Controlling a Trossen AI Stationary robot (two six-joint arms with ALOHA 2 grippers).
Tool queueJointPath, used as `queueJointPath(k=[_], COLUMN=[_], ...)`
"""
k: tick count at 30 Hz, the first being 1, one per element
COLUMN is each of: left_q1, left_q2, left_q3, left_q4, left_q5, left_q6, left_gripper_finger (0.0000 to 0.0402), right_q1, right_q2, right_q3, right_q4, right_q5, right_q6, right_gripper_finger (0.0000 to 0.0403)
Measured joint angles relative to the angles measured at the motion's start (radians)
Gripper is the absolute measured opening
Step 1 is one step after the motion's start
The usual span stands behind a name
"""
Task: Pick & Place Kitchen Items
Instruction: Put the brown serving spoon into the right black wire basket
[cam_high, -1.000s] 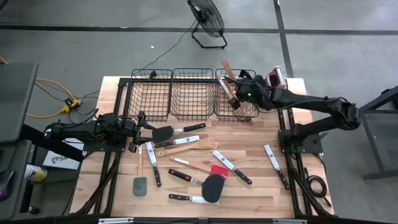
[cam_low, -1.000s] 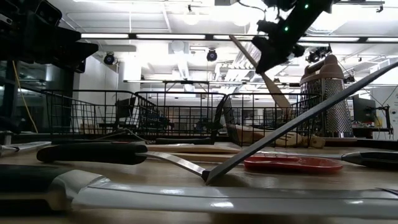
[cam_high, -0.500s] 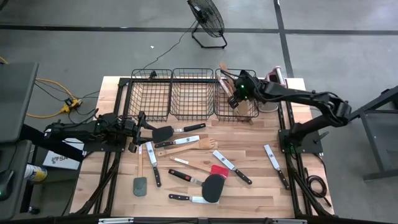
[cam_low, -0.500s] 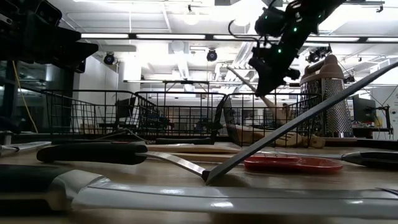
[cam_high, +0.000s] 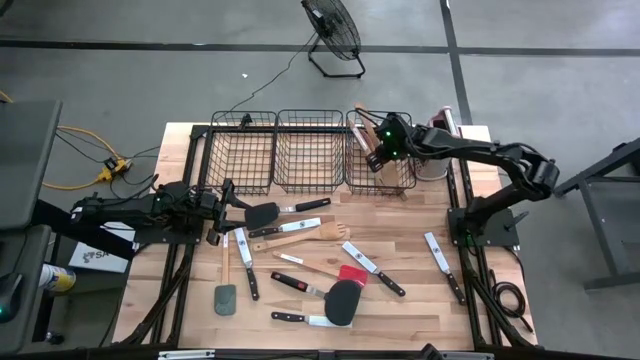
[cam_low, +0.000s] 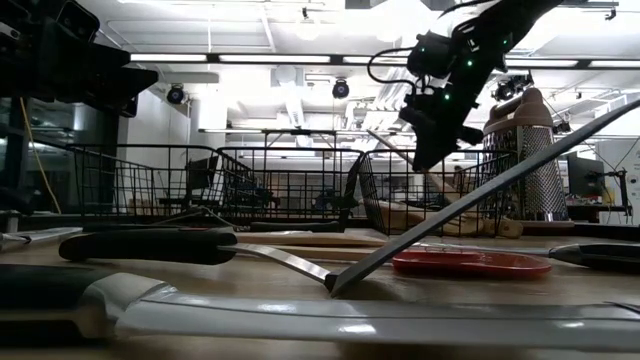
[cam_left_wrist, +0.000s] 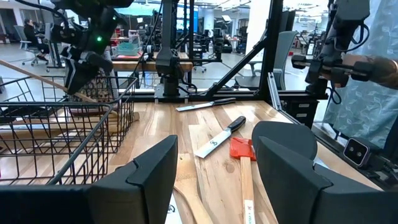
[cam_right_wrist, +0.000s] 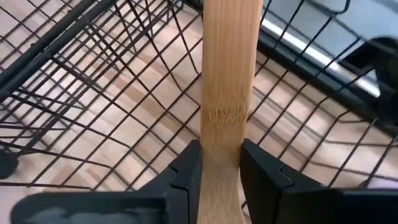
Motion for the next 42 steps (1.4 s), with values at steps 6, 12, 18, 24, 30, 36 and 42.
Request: queueJointPath(k=[6,12,18,24,30,36,42], left_q1=[0.000,0.000,0.000,0.000,0.000,0.000,0.000], left_q2=[0.000,0.000,0.000,0.000,0.000,0.000,0.000], left_q3=[0.000,0.000,0.000,0.000,0.000,0.000,0.000], left_q4=[0.000,0.000,0.000,0.000,0.000,0.000,0.000], left_q5=[0.000,0.000,0.000,0.000,0.000,0.000,0.000], left_q6=[0.000,0.000,0.000,0.000,0.000,0.000,0.000], left_gripper_finger=[0.0212,0.0212,0.0212,0.0212,0.0212,0.0212,0.0212], right_q1=[-0.006,-0.017,-0.037,-0.038,-0.038,-0.038,-0.038], right_q2=[0.000,0.000,0.000,0.000,0.000,0.000,0.000], right_q3=[0.000,0.000,0.000,0.000,0.000,0.000,0.000], right_q4=[-0.029,-0.064,-0.065,-0.058,-0.058,-0.062,-0.067], right_q5=[-0.033,-0.041,-0.051,-0.071,-0.070,-0.079,-0.117], right_q6=[0.038,0.045,0.061,0.061,0.061,0.061,0.061], right_gripper_finger=[0.0086,0.0086,0.0086,0.0088,0.0088,0.0088,0.0093])
